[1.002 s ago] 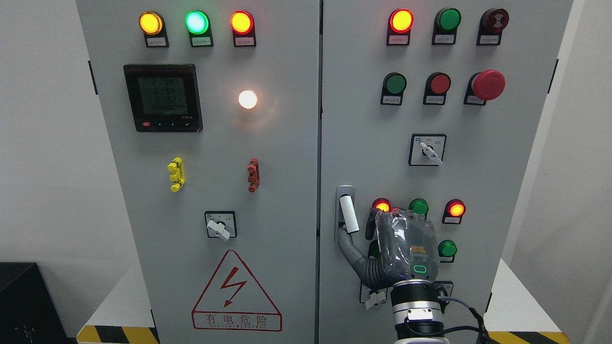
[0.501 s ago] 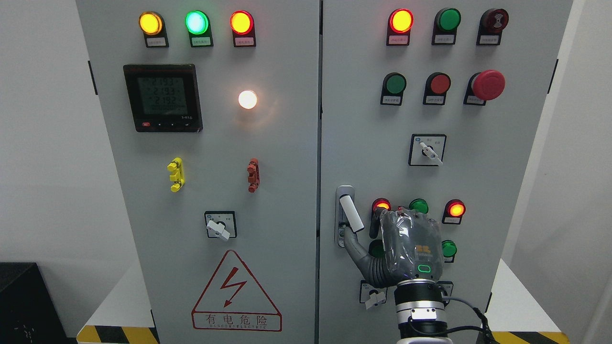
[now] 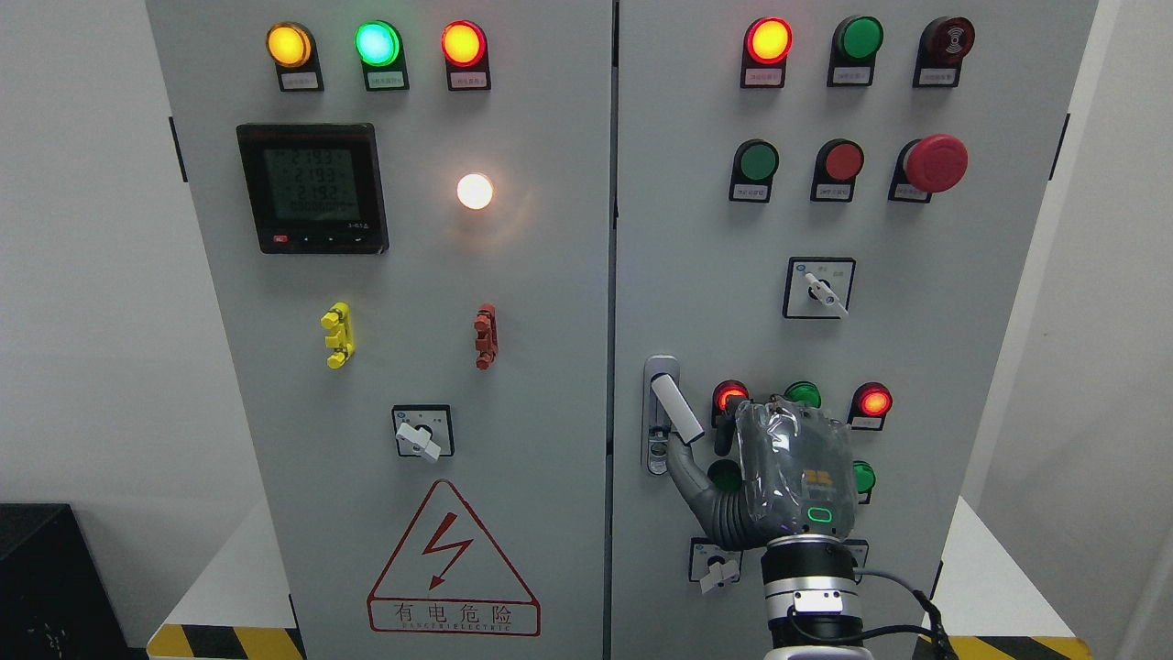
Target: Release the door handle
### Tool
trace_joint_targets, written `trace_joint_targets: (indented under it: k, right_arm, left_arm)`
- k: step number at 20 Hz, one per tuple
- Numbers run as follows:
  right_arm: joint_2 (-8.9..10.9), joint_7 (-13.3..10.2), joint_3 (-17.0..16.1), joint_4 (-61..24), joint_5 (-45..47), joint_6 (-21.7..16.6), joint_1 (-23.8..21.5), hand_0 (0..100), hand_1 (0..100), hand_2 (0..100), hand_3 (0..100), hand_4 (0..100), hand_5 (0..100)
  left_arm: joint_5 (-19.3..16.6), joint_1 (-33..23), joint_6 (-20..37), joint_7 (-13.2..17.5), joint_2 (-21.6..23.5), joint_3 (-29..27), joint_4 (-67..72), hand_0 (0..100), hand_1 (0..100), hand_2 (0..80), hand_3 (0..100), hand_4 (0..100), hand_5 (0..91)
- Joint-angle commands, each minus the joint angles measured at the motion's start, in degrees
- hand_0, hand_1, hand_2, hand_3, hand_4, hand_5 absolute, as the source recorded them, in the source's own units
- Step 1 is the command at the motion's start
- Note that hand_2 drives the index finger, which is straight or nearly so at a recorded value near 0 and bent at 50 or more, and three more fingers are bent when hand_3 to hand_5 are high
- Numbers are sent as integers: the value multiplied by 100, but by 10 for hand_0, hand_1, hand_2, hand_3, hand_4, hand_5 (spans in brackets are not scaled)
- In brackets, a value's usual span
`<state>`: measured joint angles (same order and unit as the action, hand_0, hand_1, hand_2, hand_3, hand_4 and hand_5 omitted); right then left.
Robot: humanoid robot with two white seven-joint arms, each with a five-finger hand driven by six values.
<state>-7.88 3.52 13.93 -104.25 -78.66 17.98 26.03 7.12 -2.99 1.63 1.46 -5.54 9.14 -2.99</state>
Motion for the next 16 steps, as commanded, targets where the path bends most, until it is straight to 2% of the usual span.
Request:
trace_joint_targets:
  k: [1, 16]
  right_arm:
    - [-12, 8, -66, -8, -1, -5, -1, 417, 400, 736, 1000, 762, 719]
    - [-3, 17, -206, -8, 8, -14, 8, 430, 399, 733, 1000, 762, 719]
  left_arm:
    - [0, 0, -5, 4, 0, 0, 0, 0, 0, 45, 105, 5, 0]
    - [0, 0, -5, 4, 0, 0, 0, 0, 0, 45, 106, 5, 0]
